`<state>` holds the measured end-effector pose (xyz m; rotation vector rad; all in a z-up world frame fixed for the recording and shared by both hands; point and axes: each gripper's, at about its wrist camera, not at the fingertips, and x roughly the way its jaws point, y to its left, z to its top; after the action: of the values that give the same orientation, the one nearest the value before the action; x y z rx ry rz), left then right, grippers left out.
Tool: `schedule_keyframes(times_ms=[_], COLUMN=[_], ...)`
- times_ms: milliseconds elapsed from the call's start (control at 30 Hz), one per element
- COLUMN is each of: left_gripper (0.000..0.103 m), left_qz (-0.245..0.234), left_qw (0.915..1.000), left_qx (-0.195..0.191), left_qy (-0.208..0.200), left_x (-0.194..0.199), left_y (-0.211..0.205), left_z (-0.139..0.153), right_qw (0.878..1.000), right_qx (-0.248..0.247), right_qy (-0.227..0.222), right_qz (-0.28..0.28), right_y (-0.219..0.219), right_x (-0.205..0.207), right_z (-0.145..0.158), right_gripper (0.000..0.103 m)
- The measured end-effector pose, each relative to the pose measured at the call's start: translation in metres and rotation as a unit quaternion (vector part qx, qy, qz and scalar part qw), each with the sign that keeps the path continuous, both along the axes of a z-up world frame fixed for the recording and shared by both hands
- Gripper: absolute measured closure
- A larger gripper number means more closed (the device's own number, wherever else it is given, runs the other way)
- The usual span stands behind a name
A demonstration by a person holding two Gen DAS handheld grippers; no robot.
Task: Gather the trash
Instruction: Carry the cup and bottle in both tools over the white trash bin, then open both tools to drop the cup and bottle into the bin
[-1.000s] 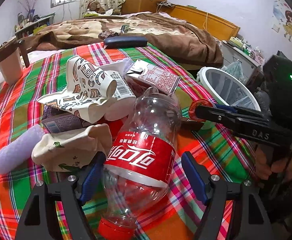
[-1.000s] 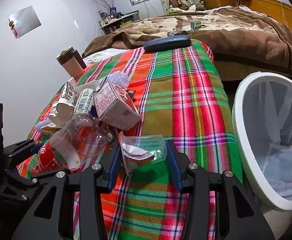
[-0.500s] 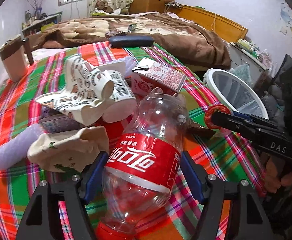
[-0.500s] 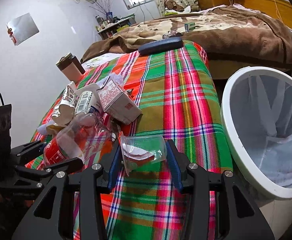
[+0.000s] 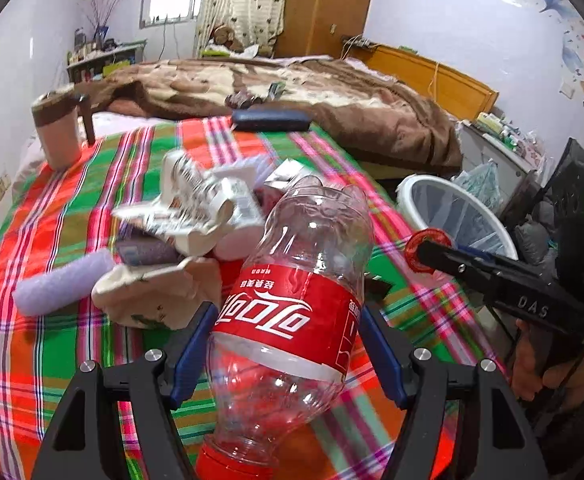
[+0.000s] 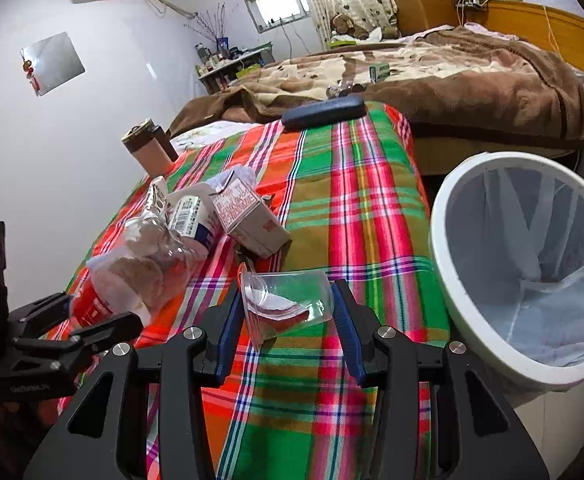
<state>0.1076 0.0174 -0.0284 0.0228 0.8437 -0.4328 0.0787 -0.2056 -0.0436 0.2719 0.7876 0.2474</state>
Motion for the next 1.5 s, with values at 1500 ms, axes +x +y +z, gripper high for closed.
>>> schedule_keyframes(times_ms=[1500], left_gripper=[0.031], left_qz=[-0.127], left_qw=[0.9916], left_qx=[0.004], left_qy=[0.023], left_x=[0.049], left_y=[-0.229], left_z=[-0.011], right_qw=[0.978], right_qx=[-0.103], right_qy=[0.044], right_qz=[-0.176], right_y=[-0.16], right_x=[0.006], right_z=[-0.004], right_gripper=[0.057])
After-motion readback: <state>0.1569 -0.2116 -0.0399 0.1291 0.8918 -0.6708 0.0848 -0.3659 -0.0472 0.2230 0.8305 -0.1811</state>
